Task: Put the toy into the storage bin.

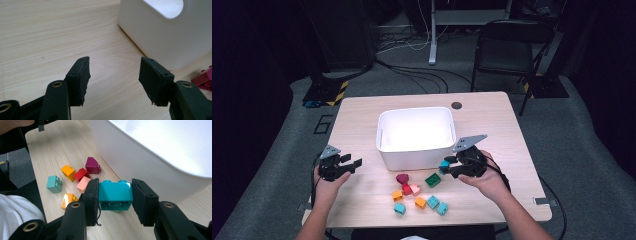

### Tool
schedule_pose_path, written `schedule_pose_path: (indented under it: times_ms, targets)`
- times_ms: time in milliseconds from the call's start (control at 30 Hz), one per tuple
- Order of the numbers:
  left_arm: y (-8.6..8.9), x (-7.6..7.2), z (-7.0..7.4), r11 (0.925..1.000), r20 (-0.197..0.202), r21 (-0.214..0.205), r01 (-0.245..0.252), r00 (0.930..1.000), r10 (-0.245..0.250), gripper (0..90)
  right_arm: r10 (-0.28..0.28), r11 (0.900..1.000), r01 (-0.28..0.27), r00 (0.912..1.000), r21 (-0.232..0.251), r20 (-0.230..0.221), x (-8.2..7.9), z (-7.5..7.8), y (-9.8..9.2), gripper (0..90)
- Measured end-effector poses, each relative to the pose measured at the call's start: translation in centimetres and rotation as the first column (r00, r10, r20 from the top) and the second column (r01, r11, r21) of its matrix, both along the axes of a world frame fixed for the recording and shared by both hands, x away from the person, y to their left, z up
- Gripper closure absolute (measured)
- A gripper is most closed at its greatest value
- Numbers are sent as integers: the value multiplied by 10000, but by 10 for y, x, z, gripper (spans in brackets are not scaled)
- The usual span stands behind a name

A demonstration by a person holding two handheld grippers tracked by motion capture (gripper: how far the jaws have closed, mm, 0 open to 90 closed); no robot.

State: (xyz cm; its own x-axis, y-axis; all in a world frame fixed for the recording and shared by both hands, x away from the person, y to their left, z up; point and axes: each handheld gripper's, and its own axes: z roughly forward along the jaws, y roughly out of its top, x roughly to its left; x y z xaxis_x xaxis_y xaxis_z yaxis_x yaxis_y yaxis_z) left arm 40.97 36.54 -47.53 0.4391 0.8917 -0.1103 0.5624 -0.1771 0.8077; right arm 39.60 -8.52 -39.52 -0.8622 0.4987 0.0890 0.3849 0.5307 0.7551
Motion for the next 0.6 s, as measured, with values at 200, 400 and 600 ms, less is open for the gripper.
schedule_pose_path:
  times_ms: [200, 400, 600]
  targets:
    - [-2, 0, -1, 10000, 9, -13, -22, 10000, 22, 422, 30, 9999, -29, 10000, -112, 81, 2, 15, -1, 585]
    - [-1, 1, -1, 10000, -50, -5, 6, 10000, -6, 422, 21, 10000, -20, 10000, -78, 27, 6, 30, -5, 585]
    - [-2, 1, -1, 10000, -100, 46, 30, 9999, -29, 422, -30, 10000, 30, 10000, -59, -28, 11, 42, -9, 586]
